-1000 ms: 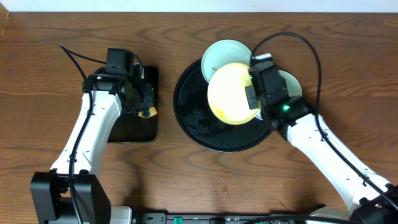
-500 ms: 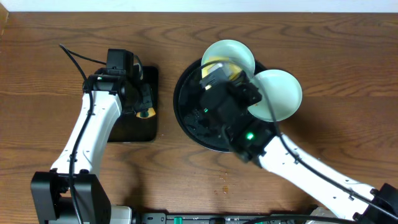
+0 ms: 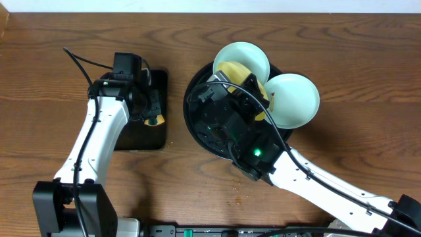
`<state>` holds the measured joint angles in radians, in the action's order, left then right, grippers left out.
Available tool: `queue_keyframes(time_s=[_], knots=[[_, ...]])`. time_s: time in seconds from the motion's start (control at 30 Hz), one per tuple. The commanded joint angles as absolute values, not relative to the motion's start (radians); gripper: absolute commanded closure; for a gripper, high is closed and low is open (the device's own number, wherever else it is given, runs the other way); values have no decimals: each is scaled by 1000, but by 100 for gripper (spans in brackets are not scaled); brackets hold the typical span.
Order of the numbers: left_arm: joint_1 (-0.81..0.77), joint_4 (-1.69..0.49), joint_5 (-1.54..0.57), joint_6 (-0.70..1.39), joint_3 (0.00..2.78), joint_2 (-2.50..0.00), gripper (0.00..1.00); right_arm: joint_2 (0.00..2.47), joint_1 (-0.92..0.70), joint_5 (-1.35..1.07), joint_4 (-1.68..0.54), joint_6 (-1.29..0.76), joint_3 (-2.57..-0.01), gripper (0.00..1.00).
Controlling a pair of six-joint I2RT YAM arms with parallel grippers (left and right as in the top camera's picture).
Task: Clean dirty plates on tray and stack at the side
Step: 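Lift yellow plate with right gripper and carry it to the right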
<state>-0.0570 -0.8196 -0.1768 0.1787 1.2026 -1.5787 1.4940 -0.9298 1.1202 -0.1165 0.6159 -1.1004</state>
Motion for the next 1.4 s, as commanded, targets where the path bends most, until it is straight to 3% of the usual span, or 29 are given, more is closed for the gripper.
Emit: queue_keyframes(time_s=[0.0, 0.57, 0.83, 1.07, 1.37], knots=[[-56, -821, -167, 162, 1195, -1581, 93, 1508, -936, 1151, -112, 664, -1112, 99], [-56, -812, -168, 163, 1195, -1581, 92, 1508, -936, 1143, -100, 609, -1112, 99], [-56, -823, -168, 167, 1195, -1581, 92, 1507, -854, 827, -275, 233, -1112, 99], [-56, -826, -171, 167, 1195, -1581, 92, 1480, -588, 277, -348, -23, -1113, 99], [-56, -826, -171, 167, 1195, -1581, 92, 1453, 1, -122, -351, -135, -1113, 99]])
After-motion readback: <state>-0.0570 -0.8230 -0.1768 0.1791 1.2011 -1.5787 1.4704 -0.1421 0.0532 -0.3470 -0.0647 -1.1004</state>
